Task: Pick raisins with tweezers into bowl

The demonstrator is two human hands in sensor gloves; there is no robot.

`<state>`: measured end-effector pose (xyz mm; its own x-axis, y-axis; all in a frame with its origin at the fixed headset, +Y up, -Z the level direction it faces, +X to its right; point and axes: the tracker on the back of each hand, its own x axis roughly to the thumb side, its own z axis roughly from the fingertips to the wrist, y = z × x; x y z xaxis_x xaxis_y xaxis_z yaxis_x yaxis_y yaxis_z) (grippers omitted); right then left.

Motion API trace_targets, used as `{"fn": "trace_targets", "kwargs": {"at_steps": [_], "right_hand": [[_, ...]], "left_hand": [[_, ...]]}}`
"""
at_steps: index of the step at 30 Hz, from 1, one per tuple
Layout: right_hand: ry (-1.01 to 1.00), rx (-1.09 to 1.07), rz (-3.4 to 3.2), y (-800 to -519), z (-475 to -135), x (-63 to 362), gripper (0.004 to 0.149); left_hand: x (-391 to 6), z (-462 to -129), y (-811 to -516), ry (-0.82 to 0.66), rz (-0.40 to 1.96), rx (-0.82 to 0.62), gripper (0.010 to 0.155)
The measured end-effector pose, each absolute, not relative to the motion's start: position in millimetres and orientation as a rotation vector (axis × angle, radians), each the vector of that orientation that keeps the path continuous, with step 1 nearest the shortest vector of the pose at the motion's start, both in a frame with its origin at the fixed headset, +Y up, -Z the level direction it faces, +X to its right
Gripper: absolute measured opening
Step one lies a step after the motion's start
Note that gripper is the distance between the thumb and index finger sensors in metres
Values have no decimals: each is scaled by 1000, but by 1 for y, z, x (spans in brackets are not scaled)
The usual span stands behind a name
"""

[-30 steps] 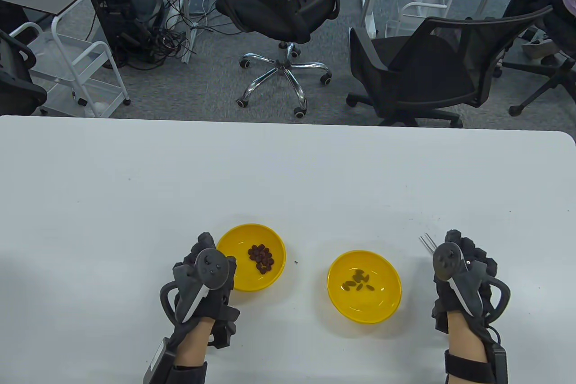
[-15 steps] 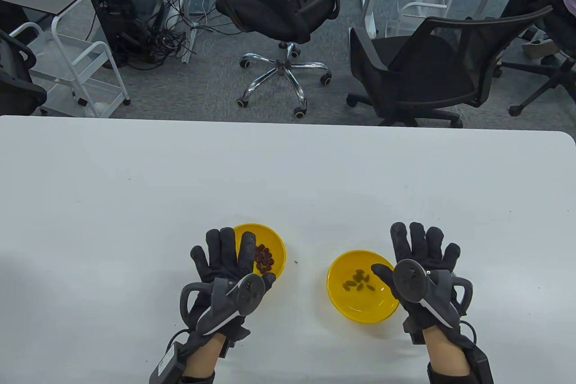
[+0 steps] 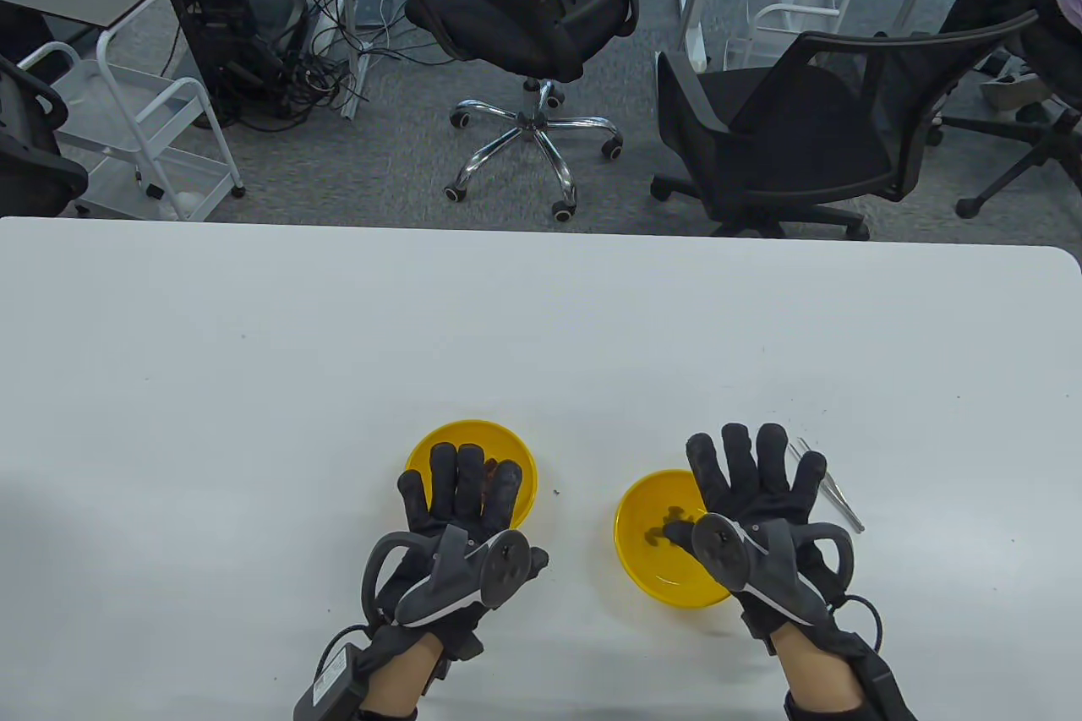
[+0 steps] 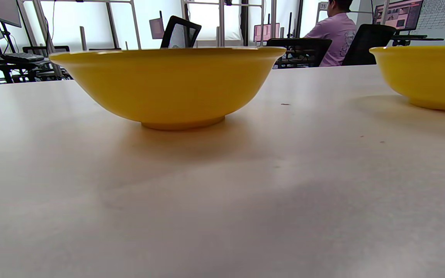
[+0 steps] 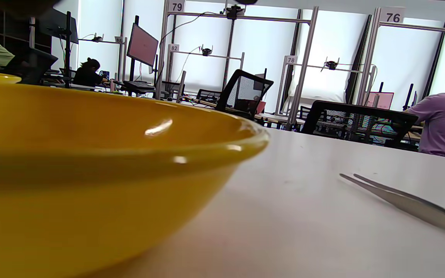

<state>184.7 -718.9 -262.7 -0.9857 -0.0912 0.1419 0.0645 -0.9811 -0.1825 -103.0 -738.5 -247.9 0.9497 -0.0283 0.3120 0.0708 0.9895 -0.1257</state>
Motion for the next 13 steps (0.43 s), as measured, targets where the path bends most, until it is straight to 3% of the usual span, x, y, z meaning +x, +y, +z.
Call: {"fn": "trace_targets", "kwargs": {"at_steps": [13], "right_hand": [[259,-212,-3036,-719,-262,183,93]], "left_hand": [[-104,-248,-738,-312,-54,-137,93]]}}
